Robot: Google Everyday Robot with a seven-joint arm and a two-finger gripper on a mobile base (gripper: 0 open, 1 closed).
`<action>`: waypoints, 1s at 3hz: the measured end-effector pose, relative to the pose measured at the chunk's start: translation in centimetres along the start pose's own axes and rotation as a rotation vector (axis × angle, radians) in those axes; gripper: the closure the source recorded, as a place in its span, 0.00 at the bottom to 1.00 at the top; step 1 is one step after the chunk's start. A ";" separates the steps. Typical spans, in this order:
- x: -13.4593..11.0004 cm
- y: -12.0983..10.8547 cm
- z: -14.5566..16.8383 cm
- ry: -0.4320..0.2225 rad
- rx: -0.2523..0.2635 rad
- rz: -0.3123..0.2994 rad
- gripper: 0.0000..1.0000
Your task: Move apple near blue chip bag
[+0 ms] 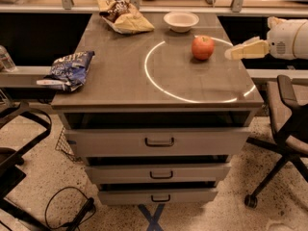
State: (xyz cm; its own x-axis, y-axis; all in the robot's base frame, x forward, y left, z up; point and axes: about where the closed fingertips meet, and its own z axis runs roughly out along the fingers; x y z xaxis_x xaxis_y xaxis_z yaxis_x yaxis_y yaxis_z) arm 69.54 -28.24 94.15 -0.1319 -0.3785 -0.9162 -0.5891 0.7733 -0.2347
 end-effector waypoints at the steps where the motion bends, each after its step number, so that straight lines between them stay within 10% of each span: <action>1: 0.3 0.7 2.5 -0.041 -0.028 0.040 0.00; 3: 0.7 2.4 11.7 -0.137 -0.138 0.167 0.00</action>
Offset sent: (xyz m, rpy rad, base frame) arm 0.0909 0.0794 -0.0580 0.3014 0.0288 0.1123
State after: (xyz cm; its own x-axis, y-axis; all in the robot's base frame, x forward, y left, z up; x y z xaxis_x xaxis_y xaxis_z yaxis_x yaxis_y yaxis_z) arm 77.33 -20.73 89.13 -0.1330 -0.1713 -0.9762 -0.6729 0.7387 -0.0379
